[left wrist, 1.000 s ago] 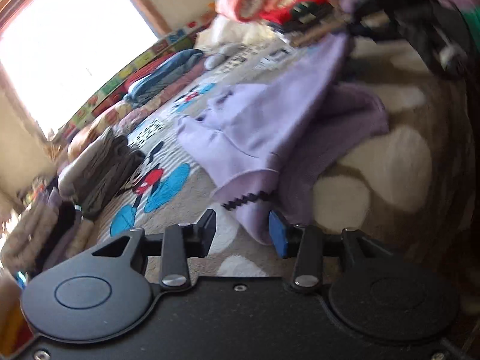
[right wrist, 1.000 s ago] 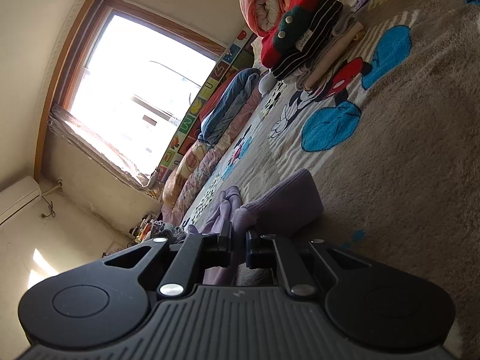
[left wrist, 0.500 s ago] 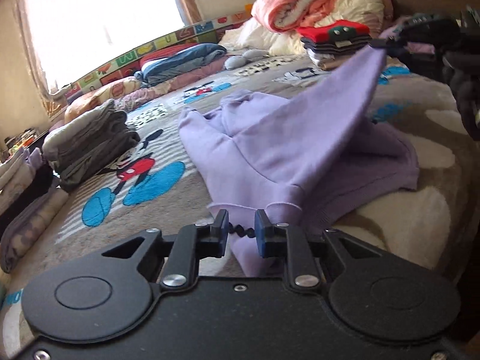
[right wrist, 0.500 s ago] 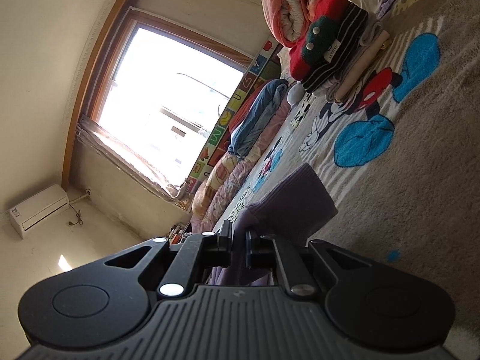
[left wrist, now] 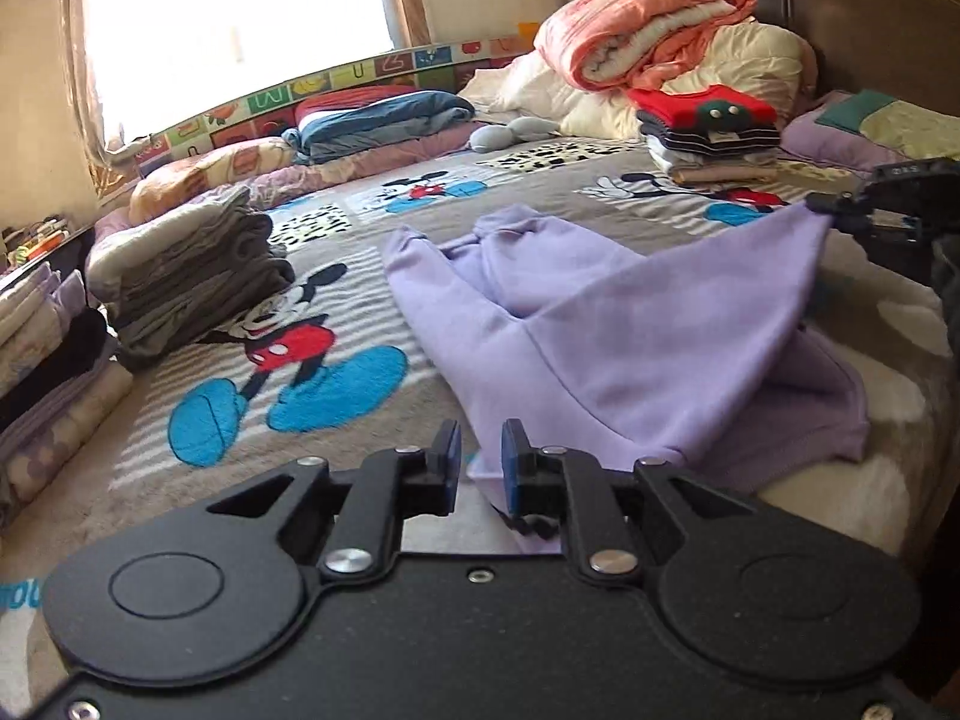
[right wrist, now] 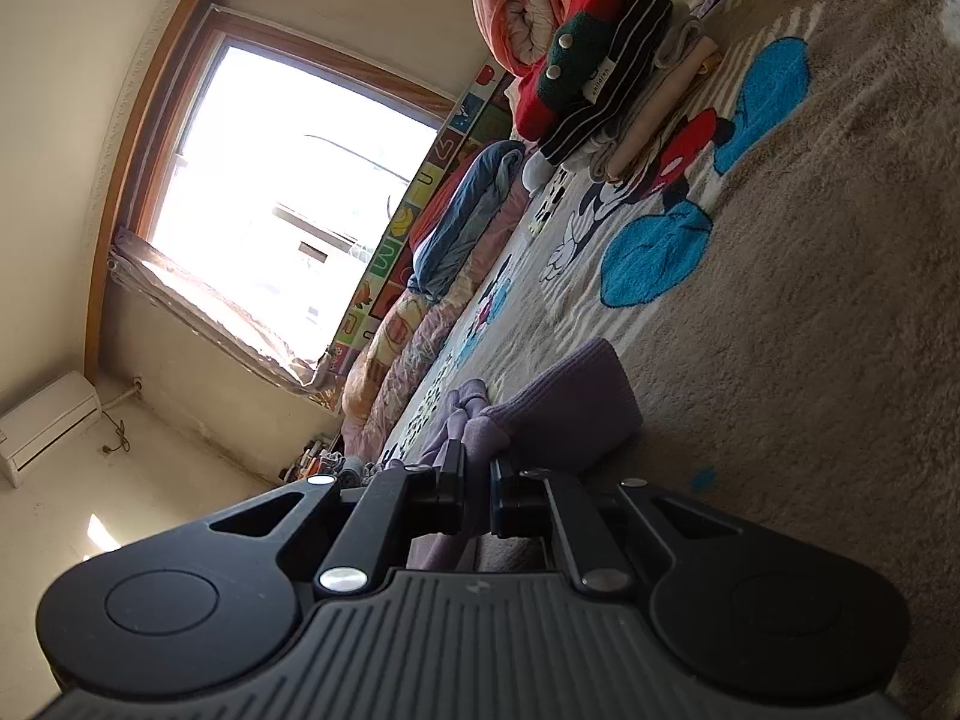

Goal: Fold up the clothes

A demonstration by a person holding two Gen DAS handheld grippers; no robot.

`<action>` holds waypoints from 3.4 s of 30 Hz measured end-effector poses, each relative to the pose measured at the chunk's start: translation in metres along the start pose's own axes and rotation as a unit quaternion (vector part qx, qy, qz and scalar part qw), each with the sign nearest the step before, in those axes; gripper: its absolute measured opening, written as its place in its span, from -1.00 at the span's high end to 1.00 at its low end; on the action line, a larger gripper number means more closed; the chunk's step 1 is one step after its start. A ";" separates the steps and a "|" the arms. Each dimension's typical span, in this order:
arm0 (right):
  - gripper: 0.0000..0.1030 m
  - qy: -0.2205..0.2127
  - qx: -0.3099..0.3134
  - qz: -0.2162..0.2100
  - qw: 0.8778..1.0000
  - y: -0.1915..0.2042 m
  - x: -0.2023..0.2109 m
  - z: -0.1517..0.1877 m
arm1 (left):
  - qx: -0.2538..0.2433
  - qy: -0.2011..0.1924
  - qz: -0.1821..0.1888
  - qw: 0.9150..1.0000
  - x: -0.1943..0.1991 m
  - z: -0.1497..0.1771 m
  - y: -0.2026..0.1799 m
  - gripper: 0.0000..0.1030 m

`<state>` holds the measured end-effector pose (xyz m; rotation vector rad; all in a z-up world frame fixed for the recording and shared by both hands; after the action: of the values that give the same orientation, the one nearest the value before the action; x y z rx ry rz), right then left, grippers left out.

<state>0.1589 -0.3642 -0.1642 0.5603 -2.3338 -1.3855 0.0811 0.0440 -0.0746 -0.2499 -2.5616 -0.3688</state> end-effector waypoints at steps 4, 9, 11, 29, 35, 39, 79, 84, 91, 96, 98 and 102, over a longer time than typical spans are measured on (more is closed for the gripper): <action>0.81 0.001 0.010 -0.010 1.000 0.007 0.002 -0.001 | -0.030 -0.008 0.006 1.000 -0.036 -0.029 0.009 0.77; 0.81 -0.003 0.000 0.003 1.000 0.003 0.002 0.001 | -0.044 0.015 0.021 0.999 -0.110 -0.056 0.018 0.77; 0.81 -0.002 -0.006 0.005 1.000 0.002 0.002 0.001 | -0.067 0.039 0.049 0.996 -0.124 -0.060 0.017 0.78; 0.80 0.022 -0.006 -0.049 0.999 0.008 0.005 -0.005 | 0.020 0.103 -0.001 0.994 -0.249 -0.140 0.038 0.63; 0.81 0.018 0.003 -0.090 0.996 0.023 0.011 -0.008 | 0.028 0.094 -0.041 0.994 -0.247 -0.143 0.032 0.89; 0.84 0.003 0.034 -0.121 0.992 0.038 0.023 -0.011 | 0.021 0.117 -0.017 0.993 -0.262 -0.144 0.020 0.89; -0.19 0.074 -0.160 0.013 0.984 -0.017 0.032 0.023 | 0.087 -0.021 0.131 0.987 -0.003 -0.003 -0.013 0.35; -0.34 0.051 -0.159 0.007 0.986 -0.016 0.020 0.021 | -0.056 -0.028 0.114 0.991 0.003 0.013 -0.057 -0.03; 0.04 0.016 -0.120 0.052 0.991 -0.014 0.000 0.011 | -0.142 -0.037 0.051 0.988 -0.001 0.038 -0.076 -0.04; 0.67 -0.002 -0.078 0.074 0.994 -0.010 -0.006 0.003 | -0.170 -0.051 0.031 0.984 0.002 0.043 -0.071 -0.08; 0.69 -0.007 -0.052 0.079 0.995 0.005 -0.005 -0.001 | -0.162 -0.050 0.038 0.985 0.002 0.045 -0.067 -0.08; 0.71 -0.022 -0.002 0.079 0.997 0.047 -0.005 -0.017 | -0.143 -0.050 0.070 0.986 0.001 0.045 -0.063 -0.08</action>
<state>0.1646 -0.3537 -0.1155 0.3397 -2.3523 -1.3431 0.0428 -0.0014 -0.1244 -0.5632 -2.5632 -0.6875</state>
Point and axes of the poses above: each gripper's, at about its wrist camera, not at the fingertips, and x roughly against the way its jaws point, y to its left, z to its underside, the point moved 3 cm from there along -x, roughly the way its jaws point, and after that the axes turned 3 degrees about y, right-handed, at the moved point
